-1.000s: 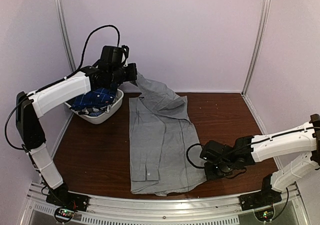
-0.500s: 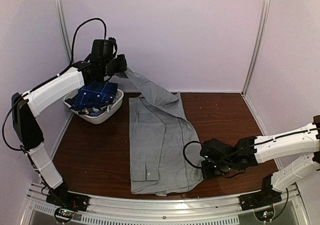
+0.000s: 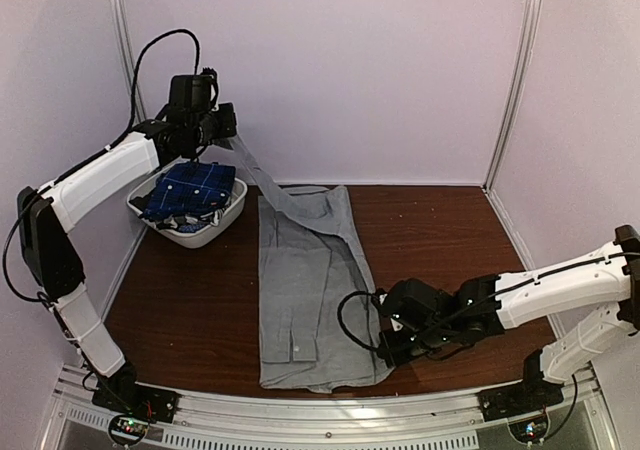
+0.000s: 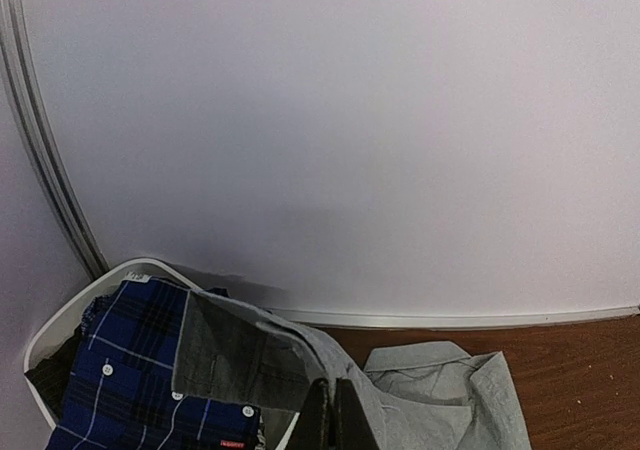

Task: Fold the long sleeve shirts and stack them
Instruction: Fold the 1/3-folded shirt at the center of the board.

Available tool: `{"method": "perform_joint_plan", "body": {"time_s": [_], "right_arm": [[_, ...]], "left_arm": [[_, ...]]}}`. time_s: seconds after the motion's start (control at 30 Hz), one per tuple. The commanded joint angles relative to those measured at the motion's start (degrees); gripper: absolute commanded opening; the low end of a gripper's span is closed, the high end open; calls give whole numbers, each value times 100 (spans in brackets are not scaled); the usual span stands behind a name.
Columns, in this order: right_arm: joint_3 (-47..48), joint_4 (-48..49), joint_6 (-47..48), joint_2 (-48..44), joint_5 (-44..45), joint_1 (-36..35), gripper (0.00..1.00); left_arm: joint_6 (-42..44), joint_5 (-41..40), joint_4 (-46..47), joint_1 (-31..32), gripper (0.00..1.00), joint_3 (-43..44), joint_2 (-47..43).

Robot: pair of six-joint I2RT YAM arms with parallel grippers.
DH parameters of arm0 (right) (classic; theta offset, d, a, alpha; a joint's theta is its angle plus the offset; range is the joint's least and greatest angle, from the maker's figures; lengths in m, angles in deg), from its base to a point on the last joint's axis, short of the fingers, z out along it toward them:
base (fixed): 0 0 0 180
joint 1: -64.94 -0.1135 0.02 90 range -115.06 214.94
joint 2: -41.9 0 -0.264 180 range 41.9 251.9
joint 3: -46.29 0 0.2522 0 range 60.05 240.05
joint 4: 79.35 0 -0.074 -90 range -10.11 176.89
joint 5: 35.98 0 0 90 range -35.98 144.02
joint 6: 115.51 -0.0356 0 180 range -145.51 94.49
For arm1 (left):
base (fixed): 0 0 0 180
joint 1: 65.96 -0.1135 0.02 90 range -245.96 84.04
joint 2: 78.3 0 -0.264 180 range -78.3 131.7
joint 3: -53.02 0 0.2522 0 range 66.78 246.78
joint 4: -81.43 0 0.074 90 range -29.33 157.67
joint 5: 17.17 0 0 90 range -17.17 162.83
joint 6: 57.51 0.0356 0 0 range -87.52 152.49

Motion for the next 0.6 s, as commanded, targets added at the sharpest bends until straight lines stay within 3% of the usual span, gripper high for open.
{"method": "perform_joint_plan", "body": {"time_s": [0.0,0.57], "right_arm": [[209,377,202,188,-430,-36,3],[746,437,559,950,-895,-27,5]], "left_arm": [[391,-1,556,-50,0,169,-102],[710,-124,914,-129,0,214,-310]]}}
